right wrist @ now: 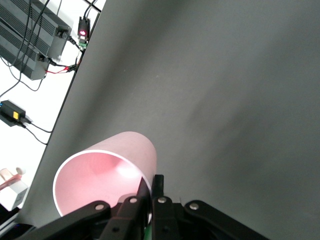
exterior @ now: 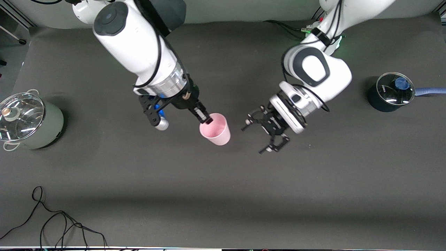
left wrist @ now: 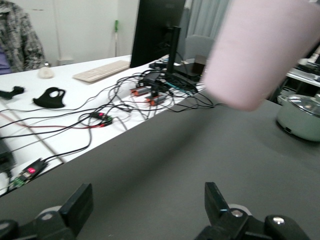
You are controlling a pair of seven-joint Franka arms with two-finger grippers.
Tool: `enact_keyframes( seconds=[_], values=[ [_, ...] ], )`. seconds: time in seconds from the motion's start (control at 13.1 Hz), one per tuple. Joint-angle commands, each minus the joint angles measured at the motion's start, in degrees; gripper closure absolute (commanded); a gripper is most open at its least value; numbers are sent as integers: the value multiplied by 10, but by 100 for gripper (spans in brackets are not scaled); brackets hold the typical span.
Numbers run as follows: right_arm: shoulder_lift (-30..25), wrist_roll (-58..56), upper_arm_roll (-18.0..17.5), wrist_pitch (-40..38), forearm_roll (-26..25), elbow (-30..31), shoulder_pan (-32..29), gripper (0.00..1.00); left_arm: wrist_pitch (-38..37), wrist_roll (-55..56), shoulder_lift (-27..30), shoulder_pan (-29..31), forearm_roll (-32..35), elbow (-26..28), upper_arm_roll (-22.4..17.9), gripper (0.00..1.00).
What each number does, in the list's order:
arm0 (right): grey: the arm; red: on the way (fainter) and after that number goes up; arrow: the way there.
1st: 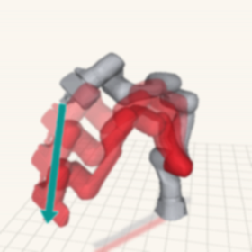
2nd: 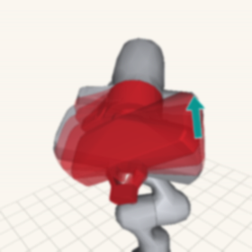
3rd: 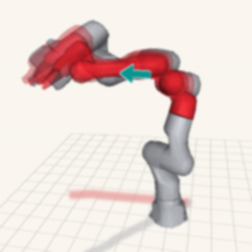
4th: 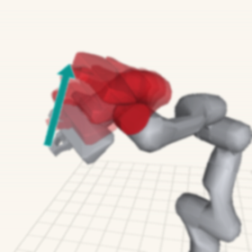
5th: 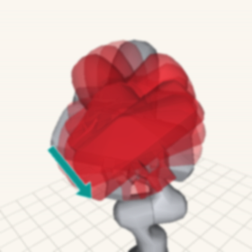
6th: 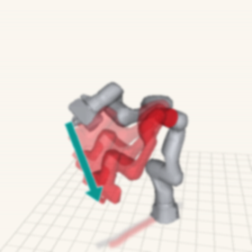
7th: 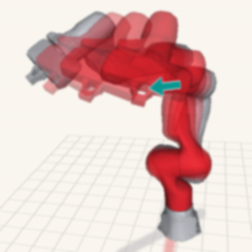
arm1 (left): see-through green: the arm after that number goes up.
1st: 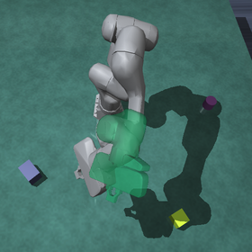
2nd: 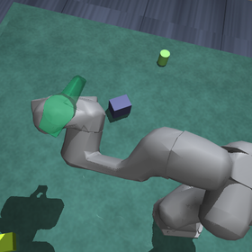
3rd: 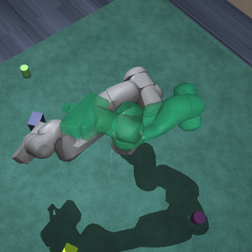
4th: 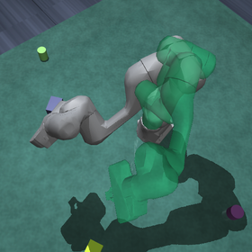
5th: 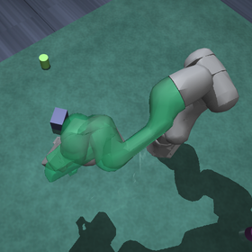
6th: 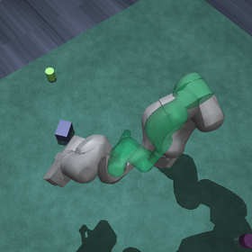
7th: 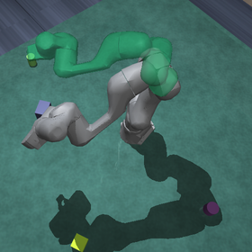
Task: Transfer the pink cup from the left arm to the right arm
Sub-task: 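Carry the cup away with the right gripper while the left gripper retracts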
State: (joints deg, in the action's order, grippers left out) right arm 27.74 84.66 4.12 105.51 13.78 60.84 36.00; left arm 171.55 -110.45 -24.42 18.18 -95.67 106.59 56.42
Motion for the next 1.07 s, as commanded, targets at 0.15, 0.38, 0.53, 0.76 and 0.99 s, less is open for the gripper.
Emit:
enact_keyframes(
  seconds=[0.15,0.38,0.53,0.76,0.99],
  values=[
    [-24,-158,-2,-80,4,-5,-65,100,-88,-1,-10,97,25,34,6,1],
    [-46,-287,-2,-162,5,17,-119,100,-182,6,-9,168,93,72,4,1],
    [-79,-386,-1,-169,5,72,-162,100,-246,63,-10,210,176,80,3,1],
    [-116,-528,39,-168,-2,156,-181,100,-393,226,-5,296,376,77,-1,1],
    [-124,-617,88,-152,-4,204,-180,100,-512,310,2,367,515,57,-1,1]
  ],
)
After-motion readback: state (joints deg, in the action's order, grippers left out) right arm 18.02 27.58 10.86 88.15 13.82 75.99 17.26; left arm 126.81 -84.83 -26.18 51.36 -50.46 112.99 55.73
